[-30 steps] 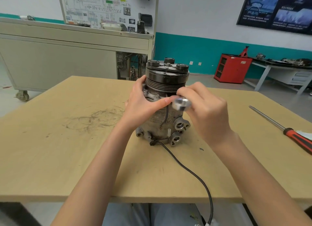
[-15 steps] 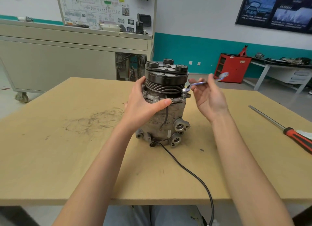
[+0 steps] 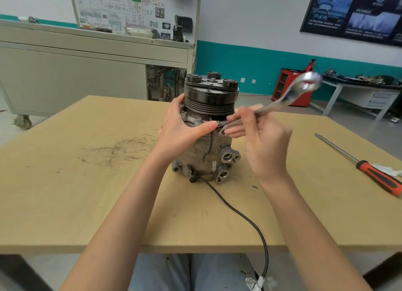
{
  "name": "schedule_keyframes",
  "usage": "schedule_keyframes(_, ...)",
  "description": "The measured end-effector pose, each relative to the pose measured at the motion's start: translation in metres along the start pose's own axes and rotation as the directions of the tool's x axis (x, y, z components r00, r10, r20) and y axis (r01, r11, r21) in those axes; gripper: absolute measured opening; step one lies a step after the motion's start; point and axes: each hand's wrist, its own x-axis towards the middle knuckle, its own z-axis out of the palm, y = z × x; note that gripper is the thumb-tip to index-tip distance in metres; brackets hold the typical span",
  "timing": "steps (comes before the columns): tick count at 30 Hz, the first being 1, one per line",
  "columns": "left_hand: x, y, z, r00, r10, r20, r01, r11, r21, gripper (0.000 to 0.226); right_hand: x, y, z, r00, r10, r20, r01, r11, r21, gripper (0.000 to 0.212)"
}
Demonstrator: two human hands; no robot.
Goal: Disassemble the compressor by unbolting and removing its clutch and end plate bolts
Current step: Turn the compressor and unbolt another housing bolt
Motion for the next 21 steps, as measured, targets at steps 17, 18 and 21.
schedule_keyframes(17,0.004,-0.004,0.002,1.000,-0.001,-0.010,0.001,1.000,-0.020,0.105,0.002,0.000,0.002,0.906,-0.422,0.040,0.403,0.828,-0.391,0.041)
schedule_keyframes(18,0.004,-0.004,0.002,1.000,-0.001,-0.007,0.001,1.000,-0.022,0.105,0.001,-0.002,0.003,0.902,-0.428,0.055,0.410,0.810,-0.420,0.038)
schedule_keyframes(21,0.003,-0.002,0.001,1.000,0.010,0.012,-0.010,1.000,-0.013,0.116,0.000,-0.004,0.009,0.895,-0.436,0.095,0.422,0.755,-0.502,0.035)
